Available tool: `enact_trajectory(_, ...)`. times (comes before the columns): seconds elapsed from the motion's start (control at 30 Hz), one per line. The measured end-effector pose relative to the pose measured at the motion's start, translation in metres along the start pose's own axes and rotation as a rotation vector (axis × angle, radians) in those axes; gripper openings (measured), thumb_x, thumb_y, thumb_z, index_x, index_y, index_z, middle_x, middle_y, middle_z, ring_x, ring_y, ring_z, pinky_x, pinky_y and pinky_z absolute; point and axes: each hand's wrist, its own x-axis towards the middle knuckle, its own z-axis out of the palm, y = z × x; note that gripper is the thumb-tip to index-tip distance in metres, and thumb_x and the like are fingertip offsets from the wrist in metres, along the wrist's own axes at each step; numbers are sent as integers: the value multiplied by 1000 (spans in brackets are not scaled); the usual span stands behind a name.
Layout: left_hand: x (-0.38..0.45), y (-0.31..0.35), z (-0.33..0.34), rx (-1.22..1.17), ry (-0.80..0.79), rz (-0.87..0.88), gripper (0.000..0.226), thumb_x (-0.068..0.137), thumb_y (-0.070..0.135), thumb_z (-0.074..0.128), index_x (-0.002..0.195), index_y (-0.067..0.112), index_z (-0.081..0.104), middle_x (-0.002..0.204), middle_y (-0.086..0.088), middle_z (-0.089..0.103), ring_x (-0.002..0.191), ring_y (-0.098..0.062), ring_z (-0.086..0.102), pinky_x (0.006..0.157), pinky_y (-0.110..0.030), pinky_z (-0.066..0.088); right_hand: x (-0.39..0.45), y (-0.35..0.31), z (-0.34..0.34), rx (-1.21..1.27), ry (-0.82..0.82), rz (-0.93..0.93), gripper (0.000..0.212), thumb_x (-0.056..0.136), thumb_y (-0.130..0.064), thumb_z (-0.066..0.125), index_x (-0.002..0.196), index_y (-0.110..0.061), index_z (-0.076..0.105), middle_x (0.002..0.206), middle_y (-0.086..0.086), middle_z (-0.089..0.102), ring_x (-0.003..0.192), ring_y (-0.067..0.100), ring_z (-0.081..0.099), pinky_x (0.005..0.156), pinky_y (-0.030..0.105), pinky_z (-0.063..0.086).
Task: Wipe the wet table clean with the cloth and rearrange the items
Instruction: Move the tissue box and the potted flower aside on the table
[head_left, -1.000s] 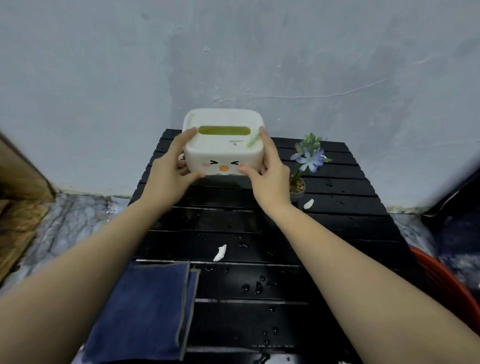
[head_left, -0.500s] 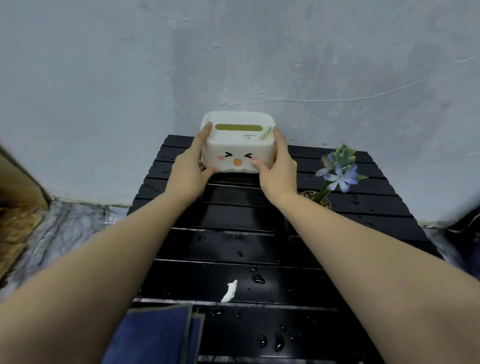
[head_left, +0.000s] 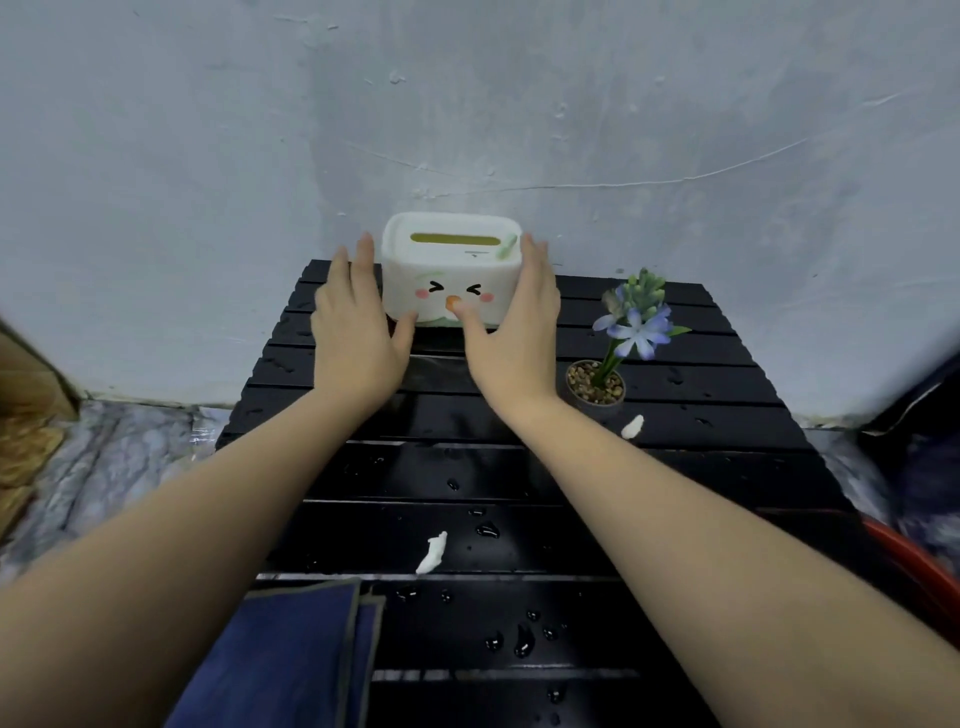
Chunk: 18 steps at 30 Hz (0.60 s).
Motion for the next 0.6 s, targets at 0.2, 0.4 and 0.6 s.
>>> enact_trajectory(0.2, -31, 18, -20, -49, 90, 86, 50, 91, 30, 54, 137, 13, 42, 137, -6, 49, 121, -28, 46, 98, -42, 38, -64, -19, -32, -113, -55, -359, 52, 90, -15, 68, 140, -14, 52, 141, 8, 51, 129, 26, 45, 101, 34, 47)
enact_trajectory(0.4, -56, 39, -11, -30, -248, 340, 38, 94, 34, 53, 129, 20, 50, 125, 0, 55, 114, -25, 47, 92, -43, 46, -93, 10, -78, -457, 15, -329, 26, 82, -21, 72, 108, -20, 71, 94, 3, 48, 89, 22, 45, 63, 37, 47)
enact_trajectory(0.6, -71, 49, 13, 159, -488, 277, 52, 97, 50, 42, 146, 31, 37, 155, -7, 36, 139, -32, 33, 111, -48, 30, -94, 37, -99, -638, -26, -137, 43, 85, -34, 69, 127, -30, 61, 126, 12, 45, 114, 31, 41, 92, 44, 46)
